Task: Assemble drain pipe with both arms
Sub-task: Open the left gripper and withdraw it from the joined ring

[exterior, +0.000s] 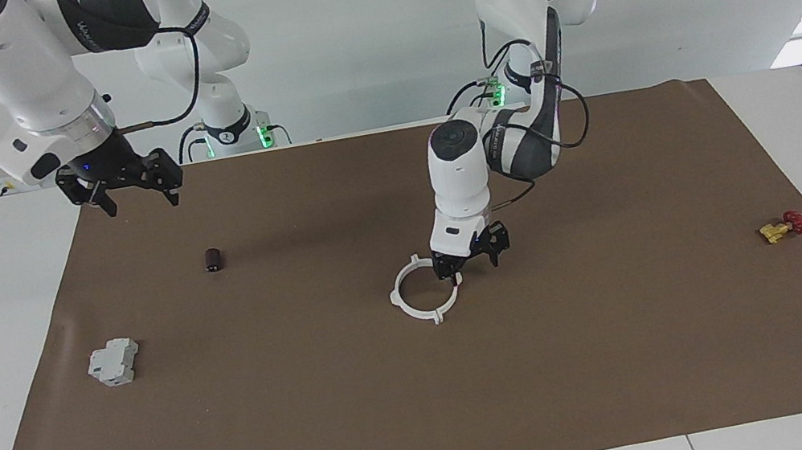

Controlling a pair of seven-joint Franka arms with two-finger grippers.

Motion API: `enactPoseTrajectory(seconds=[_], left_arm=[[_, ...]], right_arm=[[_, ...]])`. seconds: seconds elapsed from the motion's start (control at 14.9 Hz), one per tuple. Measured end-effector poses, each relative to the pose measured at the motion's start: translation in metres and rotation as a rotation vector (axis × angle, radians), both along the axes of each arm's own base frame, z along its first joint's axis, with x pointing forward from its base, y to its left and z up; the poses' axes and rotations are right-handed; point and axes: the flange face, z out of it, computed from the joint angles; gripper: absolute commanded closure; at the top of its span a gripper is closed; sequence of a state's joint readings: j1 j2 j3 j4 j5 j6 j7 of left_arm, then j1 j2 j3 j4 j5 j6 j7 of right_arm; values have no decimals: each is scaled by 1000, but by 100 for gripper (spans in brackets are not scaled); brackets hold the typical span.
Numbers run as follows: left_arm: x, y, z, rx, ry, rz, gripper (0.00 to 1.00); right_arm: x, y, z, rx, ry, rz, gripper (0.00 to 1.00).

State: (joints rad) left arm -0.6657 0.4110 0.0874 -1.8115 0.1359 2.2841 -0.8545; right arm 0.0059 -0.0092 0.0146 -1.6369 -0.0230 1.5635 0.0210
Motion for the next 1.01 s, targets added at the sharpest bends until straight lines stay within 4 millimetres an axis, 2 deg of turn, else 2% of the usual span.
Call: enactPoseTrajectory(seconds=[0.13, 0.27, 0.61, 1.01], left_arm=[[5, 16, 8, -5, -5, 16, 1], [17, 44, 25, -9, -18, 11, 0], [42, 158, 76, 4, -31, -45, 0], [50, 268, 140, -49, -3, -122, 0]], right_arm=[[0, 0, 0, 0, 0, 0, 0], [0, 0, 0, 0, 0, 0, 0], [0, 0, 0, 2, -1, 29, 0], [1, 5, 3, 2, -16, 42, 0]])
